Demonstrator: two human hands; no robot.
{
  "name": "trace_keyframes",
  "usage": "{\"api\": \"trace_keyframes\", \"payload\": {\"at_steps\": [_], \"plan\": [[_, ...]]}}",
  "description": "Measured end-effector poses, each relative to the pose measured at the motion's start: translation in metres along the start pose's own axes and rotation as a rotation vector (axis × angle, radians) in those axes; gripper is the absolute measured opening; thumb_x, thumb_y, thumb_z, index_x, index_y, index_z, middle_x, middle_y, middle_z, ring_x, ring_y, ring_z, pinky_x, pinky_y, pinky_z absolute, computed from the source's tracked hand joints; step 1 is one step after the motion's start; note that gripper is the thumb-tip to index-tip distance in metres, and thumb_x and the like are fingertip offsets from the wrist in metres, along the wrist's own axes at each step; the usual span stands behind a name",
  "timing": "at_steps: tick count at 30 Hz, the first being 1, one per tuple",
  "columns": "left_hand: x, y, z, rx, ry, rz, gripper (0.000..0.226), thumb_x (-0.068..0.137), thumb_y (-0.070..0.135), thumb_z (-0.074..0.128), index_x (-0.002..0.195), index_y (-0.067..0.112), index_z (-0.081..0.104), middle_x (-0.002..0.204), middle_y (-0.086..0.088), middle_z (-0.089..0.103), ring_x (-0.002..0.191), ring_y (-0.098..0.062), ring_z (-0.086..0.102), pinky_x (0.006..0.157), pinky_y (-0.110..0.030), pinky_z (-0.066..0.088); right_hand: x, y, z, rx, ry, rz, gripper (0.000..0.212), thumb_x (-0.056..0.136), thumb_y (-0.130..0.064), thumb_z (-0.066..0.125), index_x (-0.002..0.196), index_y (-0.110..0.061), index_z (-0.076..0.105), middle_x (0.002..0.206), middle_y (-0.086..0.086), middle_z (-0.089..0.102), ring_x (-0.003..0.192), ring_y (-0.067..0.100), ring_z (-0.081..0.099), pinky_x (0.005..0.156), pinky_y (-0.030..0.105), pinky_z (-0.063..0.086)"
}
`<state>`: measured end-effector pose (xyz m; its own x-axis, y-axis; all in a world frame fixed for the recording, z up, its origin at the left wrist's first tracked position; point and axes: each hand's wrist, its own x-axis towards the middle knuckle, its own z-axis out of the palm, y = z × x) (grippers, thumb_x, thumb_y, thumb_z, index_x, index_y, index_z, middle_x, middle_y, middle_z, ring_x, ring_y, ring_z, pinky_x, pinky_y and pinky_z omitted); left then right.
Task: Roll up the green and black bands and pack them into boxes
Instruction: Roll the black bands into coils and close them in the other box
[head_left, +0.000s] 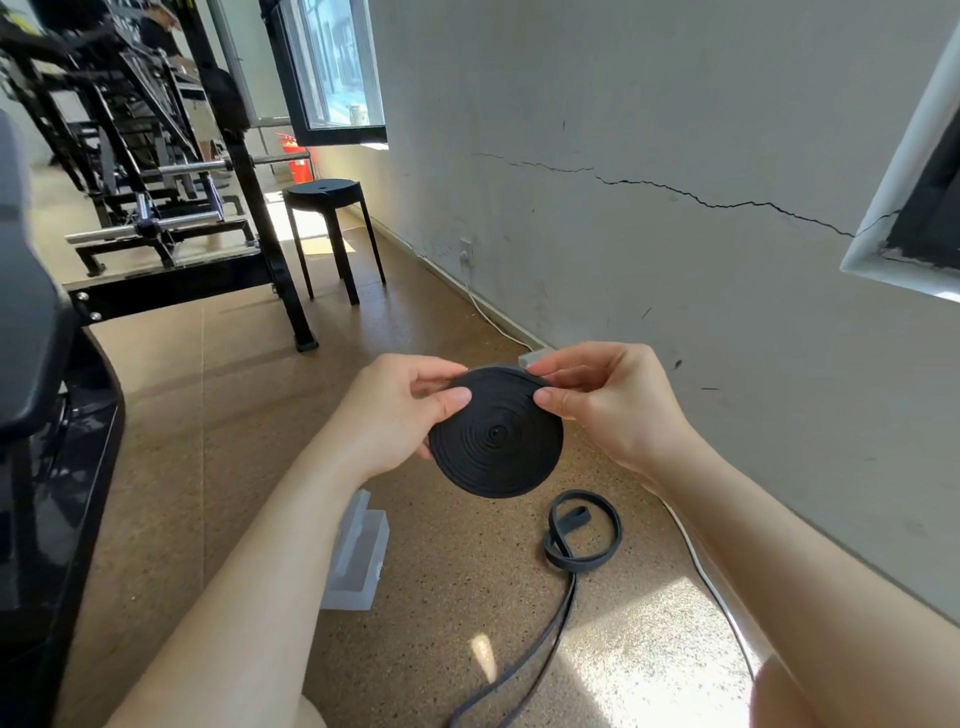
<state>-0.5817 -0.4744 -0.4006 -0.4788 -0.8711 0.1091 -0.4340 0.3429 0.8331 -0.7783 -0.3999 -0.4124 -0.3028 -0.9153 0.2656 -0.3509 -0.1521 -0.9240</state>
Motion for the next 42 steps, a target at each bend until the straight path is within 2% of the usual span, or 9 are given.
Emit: {"api": "trace_keyframes", "payload": {"at_steps": [8, 14, 19, 24, 30, 34, 37, 40, 42], "plan": [[-0.004, 0.001, -0.031, -0.034, 0.058, -0.090, 0.025, 0.091, 0.010, 0.061, 0.116, 0.015, 0.067, 0.105, -0.002, 0.070, 0.093, -0.018, 0.066, 0.062, -0.043, 0.061, 0.001, -0.020, 0.031, -0.025, -0.050, -0.054, 0.022, 0.082, -0.010, 0.075, 0.098, -0.026, 0.075, 0.087, -0.017, 0.073, 0.083, 0.000, 0.069, 0.073, 0.017, 0.057], [-0.011, -0.034, -0.061, -0.127, 0.036, -0.194, 0.022, 0.092, 0.014, 0.062, 0.113, 0.015, 0.066, 0.105, -0.002, 0.069, 0.097, -0.016, 0.065, 0.064, -0.043, 0.061, 0.016, -0.018, 0.077, -0.128, -0.089, -0.017, 0.020, 0.080, -0.006, 0.075, 0.092, -0.023, 0.075, 0.081, -0.004, 0.074, 0.074, 0.008, 0.070, 0.067, 0.025, 0.057], [-0.018, -0.124, -0.052, -0.271, 0.047, -0.383, 0.021, 0.096, 0.018, 0.057, 0.115, 0.023, 0.064, 0.113, 0.001, 0.066, 0.102, -0.014, 0.064, 0.077, -0.035, 0.059, 0.009, 0.039, 0.123, -0.117, -0.035, 0.180, 0.019, 0.080, -0.007, 0.075, 0.084, -0.026, 0.074, 0.079, -0.002, 0.073, 0.077, 0.014, 0.070, 0.069, 0.029, 0.056], [-0.024, -0.241, -0.008, -0.061, 0.138, -0.576, 0.032, 0.091, 0.015, 0.062, 0.123, 0.017, 0.060, 0.125, -0.005, 0.059, 0.108, -0.018, 0.057, 0.087, -0.033, 0.048, 0.008, 0.113, 0.153, -0.127, 0.000, 0.378, 0.016, 0.081, -0.007, 0.075, 0.091, -0.019, 0.074, 0.084, -0.001, 0.072, 0.083, 0.017, 0.069, 0.076, 0.035, 0.058], [-0.003, -0.346, 0.041, 0.540, -0.082, -0.676, 0.077, 0.085, 0.042, 0.066, 0.148, 0.025, 0.025, 0.147, -0.008, 0.035, 0.131, -0.034, 0.035, 0.103, -0.040, 0.035, 0.020, 0.190, 0.185, -0.126, 0.011, 0.497, 0.018, 0.081, -0.005, 0.074, 0.095, -0.016, 0.075, 0.084, 0.000, 0.073, 0.082, 0.015, 0.070, 0.079, 0.035, 0.058], [0.022, -0.396, 0.059, 0.615, -0.098, -0.787, 0.087, 0.087, 0.048, 0.061, 0.150, 0.028, 0.005, 0.153, -0.015, 0.015, 0.136, -0.041, 0.025, 0.101, -0.049, 0.039, 0.028, 0.235, 0.195, -0.007, 0.054, 0.616, 0.019, 0.081, 0.000, 0.073, 0.089, -0.017, 0.072, 0.084, 0.004, 0.073, 0.078, 0.016, 0.069, 0.068, 0.029, 0.057], [0.026, -0.408, 0.064, 0.654, -0.054, -0.793, 0.068, 0.095, 0.032, 0.050, 0.149, 0.024, 0.010, 0.143, -0.019, 0.035, 0.120, -0.039, 0.046, 0.082, -0.044, 0.046, 0.023, 0.263, 0.199, 0.097, 0.093, 0.728, 0.019, 0.081, 0.005, 0.071, 0.093, -0.010, 0.071, 0.082, 0.007, 0.072, 0.070, 0.014, 0.067, 0.056, 0.018, 0.050], [0.016, -0.403, 0.065, 0.603, 0.056, -0.693, 0.052, 0.097, 0.022, 0.045, 0.146, 0.020, 0.026, 0.118, -0.010, 0.061, 0.100, -0.033, 0.061, 0.075, -0.040, 0.048, 0.009, 0.281, 0.206, 0.046, 0.051, 0.757, 0.020, 0.081, 0.004, 0.072, 0.087, -0.015, 0.072, 0.082, 0.006, 0.073, 0.078, 0.018, 0.070, 0.067, 0.028, 0.055], [0.003, -0.397, 0.067, 0.370, 0.077, -0.700, 0.048, 0.095, 0.020, 0.047, 0.142, 0.023, 0.036, 0.112, -0.002, 0.064, 0.095, -0.027, 0.062, 0.075, -0.036, 0.049, 0.000, 0.284, 0.210, 0.018, 0.032, 0.759, 0.025, 0.080, 0.003, 0.072, 0.079, -0.022, 0.070, 0.080, 0.004, 0.073, 0.080, 0.020, 0.071, 0.074, 0.033, 0.056]]}}
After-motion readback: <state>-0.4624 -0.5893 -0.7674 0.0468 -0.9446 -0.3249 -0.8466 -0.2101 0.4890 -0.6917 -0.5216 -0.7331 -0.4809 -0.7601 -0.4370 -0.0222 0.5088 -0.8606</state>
